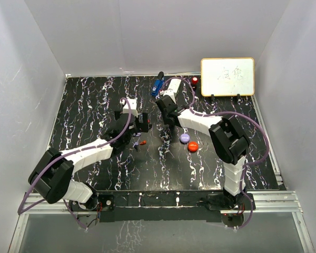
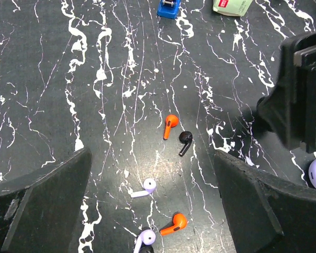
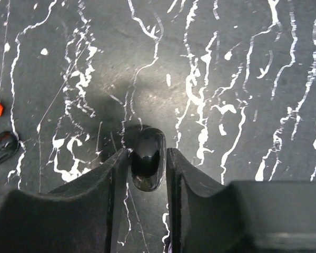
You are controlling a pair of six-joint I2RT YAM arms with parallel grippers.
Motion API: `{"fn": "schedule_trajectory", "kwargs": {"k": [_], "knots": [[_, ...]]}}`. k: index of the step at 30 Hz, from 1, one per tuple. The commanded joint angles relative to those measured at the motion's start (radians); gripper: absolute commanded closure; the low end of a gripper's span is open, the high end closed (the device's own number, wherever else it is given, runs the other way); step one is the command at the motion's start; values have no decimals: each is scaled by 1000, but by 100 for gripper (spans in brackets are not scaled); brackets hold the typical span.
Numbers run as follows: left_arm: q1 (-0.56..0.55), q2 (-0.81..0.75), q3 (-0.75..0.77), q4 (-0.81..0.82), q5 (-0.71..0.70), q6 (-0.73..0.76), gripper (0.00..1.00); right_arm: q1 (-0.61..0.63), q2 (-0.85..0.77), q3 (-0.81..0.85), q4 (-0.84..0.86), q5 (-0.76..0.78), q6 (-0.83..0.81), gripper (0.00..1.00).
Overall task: Insert the wireless bluetooth earbuds into the charging case
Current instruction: Place the charging case at the center of the board, then pick up the charging case at the center of the board.
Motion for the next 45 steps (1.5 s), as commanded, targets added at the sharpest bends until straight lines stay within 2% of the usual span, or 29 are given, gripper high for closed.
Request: {"fn": "schedule_trajectory", "kwargs": {"k": [1,5,12,18,24,30,37,42,45], "knots": [[25,-55,-5,-23,34,-37,1,3,-26,21,46,-127,29,61],[37,-51,-2,-29,52,-47,2,3,-42,11,73,-190,31,46],[44,-48,4,-32,78,-54,2,-12,-92,-17,101,-271,75,40],[65,-19,22,-26,203,-96,5,-123,-137,-76,148,-460,95,39],[93,57,73,-32,367,-153,8,-148,-140,-118,167,-500,26,32],[112,100,116,-40,452,-198,8,-153,-141,-170,237,-582,-46,28],[178,136,180,-68,586,-275,6,-152,-114,-194,280,-582,-76,28],[242,150,179,-44,704,-347,10,-143,-75,-186,296,-567,-87,28],[259,147,174,-44,726,-355,11,-131,-50,-176,296,-552,-95,29]]}}
